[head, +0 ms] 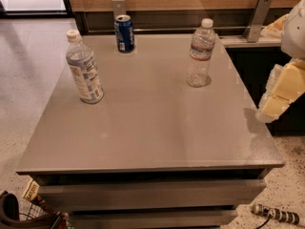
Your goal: Knock water bottle over
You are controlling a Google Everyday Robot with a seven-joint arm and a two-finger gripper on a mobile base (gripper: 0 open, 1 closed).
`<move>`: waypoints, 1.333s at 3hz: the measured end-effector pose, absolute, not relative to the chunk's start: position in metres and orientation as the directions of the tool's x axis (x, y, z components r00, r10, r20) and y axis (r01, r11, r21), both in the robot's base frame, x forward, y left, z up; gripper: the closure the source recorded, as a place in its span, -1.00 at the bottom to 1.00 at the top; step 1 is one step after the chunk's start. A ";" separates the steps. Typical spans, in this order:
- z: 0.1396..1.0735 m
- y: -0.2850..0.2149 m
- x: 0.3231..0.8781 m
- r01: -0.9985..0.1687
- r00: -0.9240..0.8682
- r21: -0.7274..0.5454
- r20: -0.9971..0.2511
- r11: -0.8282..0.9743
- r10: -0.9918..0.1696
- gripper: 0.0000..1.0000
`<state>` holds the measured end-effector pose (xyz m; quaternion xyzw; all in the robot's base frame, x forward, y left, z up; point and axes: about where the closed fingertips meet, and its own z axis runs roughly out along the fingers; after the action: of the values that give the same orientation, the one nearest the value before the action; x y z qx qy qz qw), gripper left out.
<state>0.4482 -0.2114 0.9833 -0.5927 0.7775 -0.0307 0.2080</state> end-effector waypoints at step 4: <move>0.925 -0.187 0.566 -0.846 -0.068 -0.224 -0.855 0.485 -0.514 -1.00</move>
Offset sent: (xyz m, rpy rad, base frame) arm 0.0868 0.0252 -0.0197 0.4831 -0.1746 0.0156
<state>0.5663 -0.1875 0.9248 -0.4782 0.7107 0.1704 0.4870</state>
